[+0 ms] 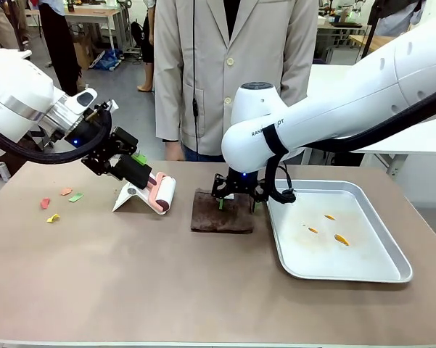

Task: Clean the surface of the table.
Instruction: Hold the Lint Roller with your left hand and the towel with your right hand.

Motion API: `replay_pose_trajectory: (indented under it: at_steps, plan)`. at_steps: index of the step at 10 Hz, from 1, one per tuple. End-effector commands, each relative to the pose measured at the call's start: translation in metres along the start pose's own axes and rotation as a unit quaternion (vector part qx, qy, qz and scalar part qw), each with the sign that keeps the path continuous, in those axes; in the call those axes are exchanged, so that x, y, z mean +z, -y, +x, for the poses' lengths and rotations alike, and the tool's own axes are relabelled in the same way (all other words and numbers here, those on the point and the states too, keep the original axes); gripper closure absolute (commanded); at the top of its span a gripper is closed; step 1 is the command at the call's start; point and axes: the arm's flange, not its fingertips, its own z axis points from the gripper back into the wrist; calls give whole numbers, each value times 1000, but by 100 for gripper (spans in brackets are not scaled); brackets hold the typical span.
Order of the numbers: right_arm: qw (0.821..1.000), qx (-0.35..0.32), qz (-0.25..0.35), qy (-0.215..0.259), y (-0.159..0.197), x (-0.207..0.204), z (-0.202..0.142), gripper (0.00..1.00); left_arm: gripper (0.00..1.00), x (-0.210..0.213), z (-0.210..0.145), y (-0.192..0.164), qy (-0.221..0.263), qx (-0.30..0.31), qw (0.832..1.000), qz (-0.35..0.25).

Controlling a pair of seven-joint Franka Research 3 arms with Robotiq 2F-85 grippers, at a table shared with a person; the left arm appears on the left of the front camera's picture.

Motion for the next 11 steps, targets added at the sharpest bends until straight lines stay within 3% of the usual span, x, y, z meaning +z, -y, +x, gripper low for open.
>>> replay_pose_trajectory:
  at_steps: [1,6,7,8,9,10,11]
  plan:
    - [1000,-17,-15,14,-4,-1,3,0,0,2,-7,0,10,8,1000,-12]
    - [999,-22,-26,1,-2,-5,5,0,0,-2,-6,1,10,12,1000,-10]
    - [999,-24,-27,-2,-2,-5,5,16,45,-1,-6,0,10,9,1000,-6]
    - [999,-27,-23,-10,-2,-5,5,60,60,-1,-7,-1,13,9,1000,-2]
    - [999,-26,-22,-12,-2,-6,5,76,100,0,-6,-1,16,11,1000,-1]
    - [999,-24,-22,-14,-3,-6,4,100,100,0,-7,-2,16,11,1000,-3]
    - [999,-23,-20,-15,-3,-7,4,100,100,0,-7,-3,16,13,1000,-3]
